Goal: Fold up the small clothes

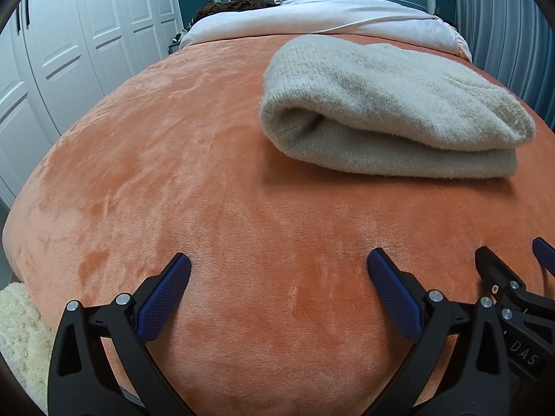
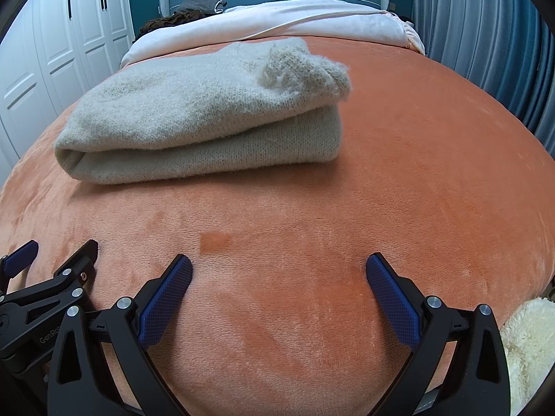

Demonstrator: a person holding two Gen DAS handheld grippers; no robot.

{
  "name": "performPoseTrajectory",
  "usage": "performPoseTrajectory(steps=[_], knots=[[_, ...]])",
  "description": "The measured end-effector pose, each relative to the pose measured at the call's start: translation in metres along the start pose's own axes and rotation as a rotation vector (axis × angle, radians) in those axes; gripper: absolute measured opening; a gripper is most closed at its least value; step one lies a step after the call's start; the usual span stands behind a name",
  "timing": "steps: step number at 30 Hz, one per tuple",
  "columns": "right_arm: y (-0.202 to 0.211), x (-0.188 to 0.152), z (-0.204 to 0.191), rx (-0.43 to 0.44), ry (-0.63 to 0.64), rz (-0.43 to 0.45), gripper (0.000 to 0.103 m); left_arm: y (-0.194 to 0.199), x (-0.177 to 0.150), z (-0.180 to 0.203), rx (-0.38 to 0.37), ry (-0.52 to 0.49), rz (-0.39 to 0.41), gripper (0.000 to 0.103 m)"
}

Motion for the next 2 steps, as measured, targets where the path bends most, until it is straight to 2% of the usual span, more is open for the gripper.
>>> performPoseTrajectory(steps=[2], knots=[[0.0000,0.0000,0.0002,0.000,0.000,0.000,0.098,0.0001,0.0000,-0.0002,0.001,0.000,0.000,0.098]])
Point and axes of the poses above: each gripper's, at about its wrist camera, not at the fingertips, and y roughly against the way its jaws point, z to its right, x to its top, the point moved 4 cm from there along -y, roughly the way its jaws point, and after that the axes turned 8 degrees about -z, right-handed, at the moved point
